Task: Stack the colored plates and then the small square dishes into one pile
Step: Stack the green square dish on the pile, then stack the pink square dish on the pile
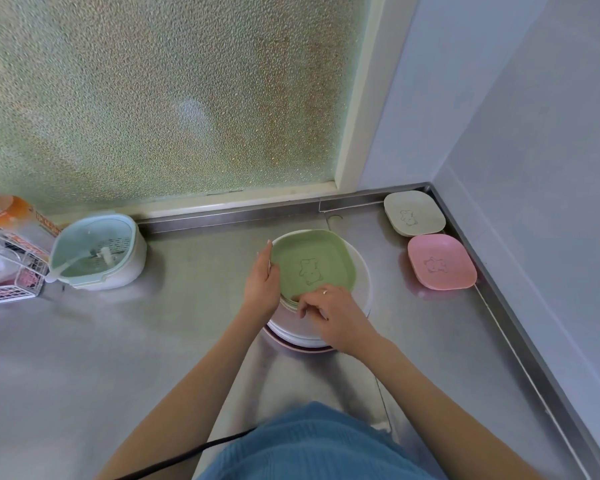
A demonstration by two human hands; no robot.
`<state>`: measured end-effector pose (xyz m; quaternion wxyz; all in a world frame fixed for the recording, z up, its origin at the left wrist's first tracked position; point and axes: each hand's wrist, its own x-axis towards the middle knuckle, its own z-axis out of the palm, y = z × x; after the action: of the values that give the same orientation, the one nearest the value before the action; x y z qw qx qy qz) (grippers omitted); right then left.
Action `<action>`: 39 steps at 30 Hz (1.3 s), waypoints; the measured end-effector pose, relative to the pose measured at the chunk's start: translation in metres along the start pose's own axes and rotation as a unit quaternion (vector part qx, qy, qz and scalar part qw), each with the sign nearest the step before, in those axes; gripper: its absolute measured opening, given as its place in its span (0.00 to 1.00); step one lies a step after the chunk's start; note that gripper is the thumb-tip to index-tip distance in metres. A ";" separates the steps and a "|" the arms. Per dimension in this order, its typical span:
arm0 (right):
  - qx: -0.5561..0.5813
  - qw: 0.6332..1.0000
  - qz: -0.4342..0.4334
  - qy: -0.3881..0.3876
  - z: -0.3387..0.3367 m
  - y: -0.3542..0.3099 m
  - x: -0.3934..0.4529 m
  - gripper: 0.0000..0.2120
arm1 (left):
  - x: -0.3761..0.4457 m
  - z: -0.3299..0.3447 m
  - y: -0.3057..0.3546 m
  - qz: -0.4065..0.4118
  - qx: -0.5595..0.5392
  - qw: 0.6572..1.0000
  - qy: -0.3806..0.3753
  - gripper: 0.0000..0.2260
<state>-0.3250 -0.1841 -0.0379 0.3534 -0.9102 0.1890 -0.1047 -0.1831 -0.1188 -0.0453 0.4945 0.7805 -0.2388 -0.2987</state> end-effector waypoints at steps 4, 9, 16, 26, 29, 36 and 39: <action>0.081 0.991 0.064 0.087 -0.026 0.006 0.002 0.09 | 0.005 -0.001 -0.001 -0.026 -0.020 0.999 0.024 0.20; -0.129 0.951 0.168 0.223 -0.055 0.070 0.010 0.16 | 0.013 -0.003 -0.002 -0.072 -0.073 0.994 0.038 0.15; -0.234 0.884 0.403 0.038 -0.064 0.148 0.005 0.25 | 0.017 0.001 -0.005 -0.068 -0.091 0.992 0.060 0.09; -0.217 0.912 0.342 0.064 -0.035 0.156 -0.001 0.10 | 0.019 0.005 -0.008 -0.069 -0.069 0.993 0.073 0.09; -0.153 0.926 0.331 0.103 -0.031 0.144 -0.004 0.12 | 0.015 0.003 -0.005 -0.066 -0.085 0.993 0.057 0.09; -0.065 0.948 0.107 0.292 -0.050 0.074 0.016 0.20 | 0.005 -0.001 -0.004 -0.066 -0.105 0.992 0.029 0.10; -0.047 0.957 0.005 0.286 -0.047 0.049 0.023 0.16 | 0.003 -0.005 -0.005 -0.071 -0.100 0.992 0.017 0.12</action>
<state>-0.3327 -0.2552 -0.0359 0.2416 -0.8569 0.2913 -0.3500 -0.1772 -0.1158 -0.0490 0.5516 0.7470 -0.1435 -0.3422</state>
